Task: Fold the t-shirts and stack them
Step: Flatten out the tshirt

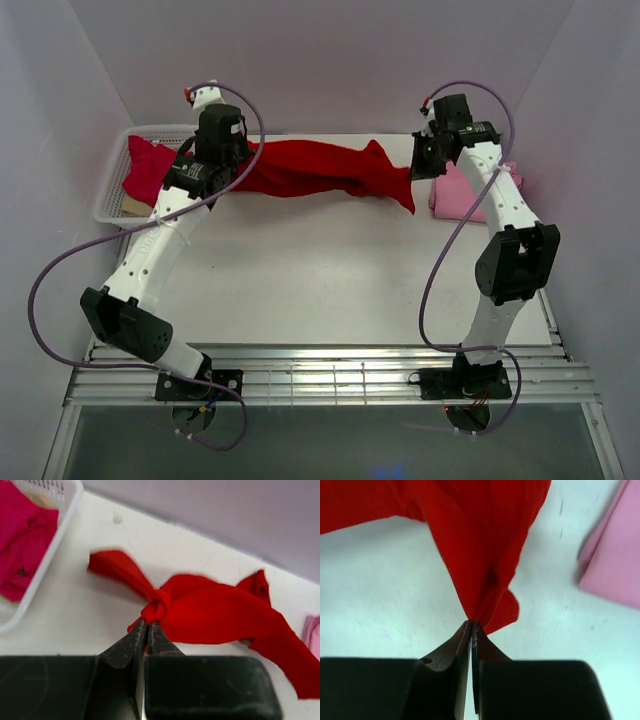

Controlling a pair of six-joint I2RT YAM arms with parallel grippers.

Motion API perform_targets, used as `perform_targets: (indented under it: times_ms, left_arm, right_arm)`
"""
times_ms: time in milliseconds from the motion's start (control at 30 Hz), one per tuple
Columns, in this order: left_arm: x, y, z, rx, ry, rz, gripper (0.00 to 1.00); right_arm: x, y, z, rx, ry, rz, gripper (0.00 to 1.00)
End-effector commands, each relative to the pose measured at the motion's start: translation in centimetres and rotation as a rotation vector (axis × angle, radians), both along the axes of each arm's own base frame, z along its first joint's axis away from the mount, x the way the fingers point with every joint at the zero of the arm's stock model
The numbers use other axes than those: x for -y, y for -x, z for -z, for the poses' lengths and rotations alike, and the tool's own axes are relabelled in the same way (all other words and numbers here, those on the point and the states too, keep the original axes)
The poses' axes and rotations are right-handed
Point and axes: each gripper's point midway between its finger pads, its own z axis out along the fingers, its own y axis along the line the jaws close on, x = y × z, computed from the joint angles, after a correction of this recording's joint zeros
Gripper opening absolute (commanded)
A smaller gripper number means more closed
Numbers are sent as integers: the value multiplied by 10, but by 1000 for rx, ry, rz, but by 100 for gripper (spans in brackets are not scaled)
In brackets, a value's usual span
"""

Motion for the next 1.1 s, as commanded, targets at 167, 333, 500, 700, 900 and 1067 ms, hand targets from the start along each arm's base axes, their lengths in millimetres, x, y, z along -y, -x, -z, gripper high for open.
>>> perform_targets:
  times_ms: [167,333,500,700,900,1067]
  left_arm:
    - [-1,105,170,-374,79,100,1]
    - [-20,159,231,-543,65,52,0]
    - [-35,185,258,-625,31,14,0]
    - [-42,192,271,-668,-4,-15,0]
    - [-38,187,270,-665,11,-16,0]
    - [-38,187,270,-672,6,-8,0]
  right_arm:
    - [18,74,84,-173,98,-27,8]
    - [22,89,108,-248,119,-11,8]
    - [32,109,143,-329,169,-3,9]
    - [35,135,156,-333,191,-5,37]
    - [28,153,156,-269,134,-17,45]
    - [21,160,168,-287,105,-41,45]
